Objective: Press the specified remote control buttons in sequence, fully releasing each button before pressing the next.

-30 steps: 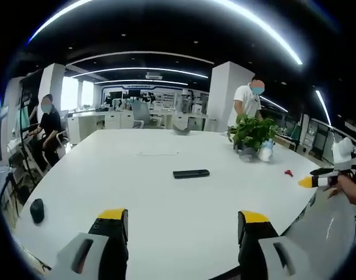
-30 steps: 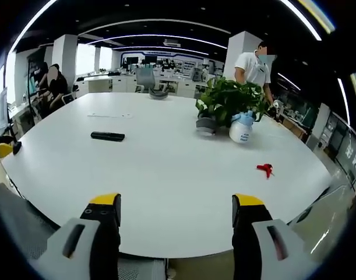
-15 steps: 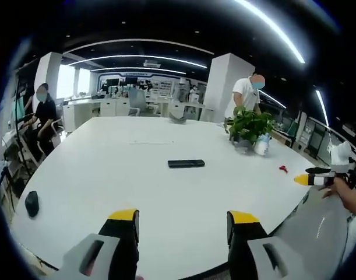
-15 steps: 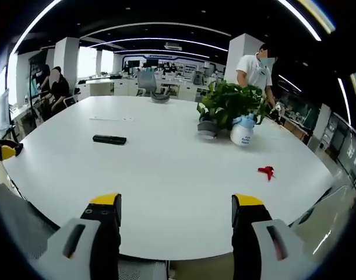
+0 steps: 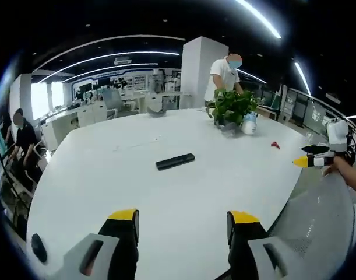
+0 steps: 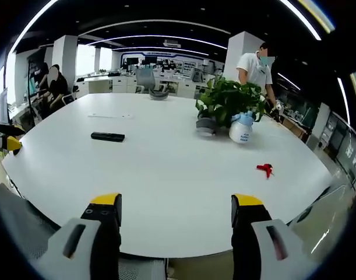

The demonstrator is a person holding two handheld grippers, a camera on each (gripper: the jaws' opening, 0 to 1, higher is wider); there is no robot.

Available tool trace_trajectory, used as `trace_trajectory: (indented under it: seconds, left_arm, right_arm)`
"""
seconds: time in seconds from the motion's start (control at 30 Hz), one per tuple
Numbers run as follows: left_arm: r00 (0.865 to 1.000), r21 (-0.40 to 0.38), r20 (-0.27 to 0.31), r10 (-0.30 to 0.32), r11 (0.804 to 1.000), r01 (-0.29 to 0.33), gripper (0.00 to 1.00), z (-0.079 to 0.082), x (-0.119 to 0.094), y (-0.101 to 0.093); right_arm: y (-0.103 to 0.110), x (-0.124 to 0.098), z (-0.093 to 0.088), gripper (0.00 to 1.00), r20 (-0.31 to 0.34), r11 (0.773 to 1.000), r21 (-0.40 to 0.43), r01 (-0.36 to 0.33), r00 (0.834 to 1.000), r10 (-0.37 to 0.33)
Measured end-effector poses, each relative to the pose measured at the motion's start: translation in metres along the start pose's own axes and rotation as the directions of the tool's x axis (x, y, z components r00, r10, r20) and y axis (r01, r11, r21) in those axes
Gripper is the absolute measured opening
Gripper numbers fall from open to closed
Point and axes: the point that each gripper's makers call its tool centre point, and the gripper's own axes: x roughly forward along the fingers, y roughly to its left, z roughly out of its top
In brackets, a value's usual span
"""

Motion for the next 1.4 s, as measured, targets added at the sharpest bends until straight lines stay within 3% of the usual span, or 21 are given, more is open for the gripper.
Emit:
trace_trajectory:
  seconds: [0.43,0.6,1.0,1.13,1.4]
  left_arm:
    - [0.995,0.146,-0.054,-0.078,0.986,0.085,0.63,0.043,0.037,0.004]
    - [0.992,0.177,-0.070,-0.102,0.978,0.113,0.64,0.051,0.050,0.006]
    - [0.979,0.298,-0.124,-0.161,0.935,0.192,0.60,0.076,0.081,0.009]
    - [0.972,0.345,-0.163,-0.167,0.914,0.214,0.52,0.078,0.094,0.015]
    - [0.954,0.398,-0.240,-0.180,0.878,0.266,0.48,0.079,0.120,0.018]
  right_arm:
    - [-0.002,0.000,-0.002,0.78,-0.006,1.000,0.022,0.004,1.000,-0.004]
    - [0.000,0.001,-0.003,0.78,-0.018,1.000,0.008,-0.001,1.000,0.001]
    - [-0.001,0.001,-0.007,0.77,-0.039,1.000,0.000,0.004,0.999,-0.004]
    - [-0.001,0.002,-0.008,0.76,-0.045,1.000,-0.004,0.005,0.999,-0.005]
    - [-0.001,0.003,-0.011,0.76,-0.063,1.000,-0.012,0.007,0.998,-0.008]
